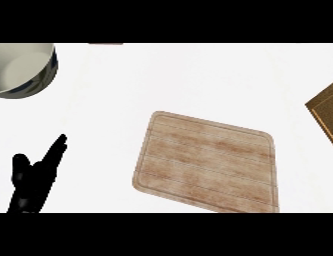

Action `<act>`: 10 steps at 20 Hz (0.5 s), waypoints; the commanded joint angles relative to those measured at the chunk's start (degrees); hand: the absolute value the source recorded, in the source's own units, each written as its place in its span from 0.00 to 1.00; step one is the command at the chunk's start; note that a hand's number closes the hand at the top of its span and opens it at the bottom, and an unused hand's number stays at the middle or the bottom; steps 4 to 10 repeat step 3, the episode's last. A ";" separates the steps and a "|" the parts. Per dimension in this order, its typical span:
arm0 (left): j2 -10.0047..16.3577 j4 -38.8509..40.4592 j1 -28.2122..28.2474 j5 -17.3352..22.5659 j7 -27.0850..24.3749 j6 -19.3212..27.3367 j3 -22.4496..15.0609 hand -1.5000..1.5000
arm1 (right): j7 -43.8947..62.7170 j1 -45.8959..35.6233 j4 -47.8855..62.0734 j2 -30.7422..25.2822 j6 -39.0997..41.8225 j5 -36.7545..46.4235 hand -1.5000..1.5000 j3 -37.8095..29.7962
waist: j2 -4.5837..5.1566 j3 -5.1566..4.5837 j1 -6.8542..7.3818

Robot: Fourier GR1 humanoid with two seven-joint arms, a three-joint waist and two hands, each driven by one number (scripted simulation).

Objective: Pick the croissant from the cutting board and place it in the basket

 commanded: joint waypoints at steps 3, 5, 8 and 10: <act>-1.87 3.21 1.88 -0.37 2.18 0.15 -1.46 0.50 | -2.73 0.08 11.31 -6.73 4.54 -0.18 0.00 -3.19 | 1.03 -0.51 0.21; -1.87 3.21 1.88 -0.37 2.18 0.15 -1.46 0.50 | -2.73 0.08 11.31 -6.73 4.54 -0.18 0.00 -3.19 | 1.03 -0.51 0.21; -1.87 3.21 1.88 -0.37 2.18 0.15 -1.46 0.50 | -2.73 0.08 11.31 -6.73 4.54 -0.18 0.00 -3.19 | 1.03 -0.51 0.21; -1.87 3.21 1.88 -0.37 2.18 0.15 -1.46 0.50 | -2.73 0.08 11.31 -6.73 4.54 -0.18 0.00 -3.19 | 1.03 -0.51 0.21</act>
